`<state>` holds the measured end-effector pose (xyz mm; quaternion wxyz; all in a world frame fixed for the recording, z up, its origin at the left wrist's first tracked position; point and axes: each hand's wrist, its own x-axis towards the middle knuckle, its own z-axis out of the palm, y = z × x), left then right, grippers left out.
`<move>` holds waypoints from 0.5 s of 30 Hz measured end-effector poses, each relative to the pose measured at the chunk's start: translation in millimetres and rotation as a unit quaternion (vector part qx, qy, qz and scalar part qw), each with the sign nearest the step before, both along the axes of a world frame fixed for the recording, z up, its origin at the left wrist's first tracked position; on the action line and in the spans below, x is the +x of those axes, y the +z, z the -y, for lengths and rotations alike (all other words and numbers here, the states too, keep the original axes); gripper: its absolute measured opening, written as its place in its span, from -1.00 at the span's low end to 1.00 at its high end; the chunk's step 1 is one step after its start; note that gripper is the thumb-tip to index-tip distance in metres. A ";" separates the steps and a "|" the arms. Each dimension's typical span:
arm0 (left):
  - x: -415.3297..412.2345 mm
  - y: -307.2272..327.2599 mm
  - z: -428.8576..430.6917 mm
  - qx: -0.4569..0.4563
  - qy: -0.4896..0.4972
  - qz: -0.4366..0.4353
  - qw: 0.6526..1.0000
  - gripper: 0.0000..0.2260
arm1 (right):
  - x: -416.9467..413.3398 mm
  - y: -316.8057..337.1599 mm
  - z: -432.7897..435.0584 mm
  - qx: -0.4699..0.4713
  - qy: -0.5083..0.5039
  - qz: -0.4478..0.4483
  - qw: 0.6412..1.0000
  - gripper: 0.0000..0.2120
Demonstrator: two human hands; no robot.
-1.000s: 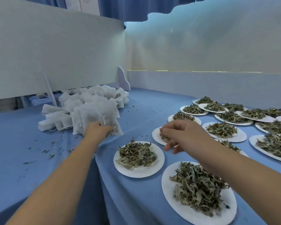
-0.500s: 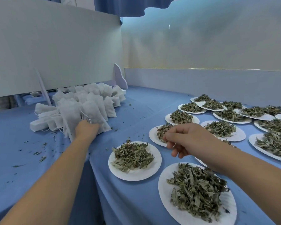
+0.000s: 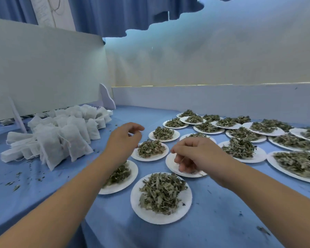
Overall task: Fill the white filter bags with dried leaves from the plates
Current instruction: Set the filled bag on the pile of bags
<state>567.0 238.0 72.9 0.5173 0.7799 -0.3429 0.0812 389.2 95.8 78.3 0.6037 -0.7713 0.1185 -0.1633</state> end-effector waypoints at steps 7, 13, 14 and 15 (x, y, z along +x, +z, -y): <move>-143.9 4.7 71.6 0.035 -0.232 -0.027 0.972 -0.80 | -114.3 -4.4 45.0 0.044 -0.078 0.050 0.995 -0.87; -234.3 -13.4 121.1 0.112 -0.344 -0.003 0.932 -0.83 | -225.4 -23.6 83.9 0.066 -0.176 0.043 0.981 -0.87; -245.4 -16.4 128.7 0.122 -0.352 -0.008 0.928 -0.84 | -240.5 -27.4 89.2 0.068 -0.194 0.040 0.978 -0.87; -255.3 -20.2 136.3 0.138 -0.358 -0.012 0.923 -0.85 | -254.8 -31.6 93.9 0.065 -0.213 0.036 0.974 -0.87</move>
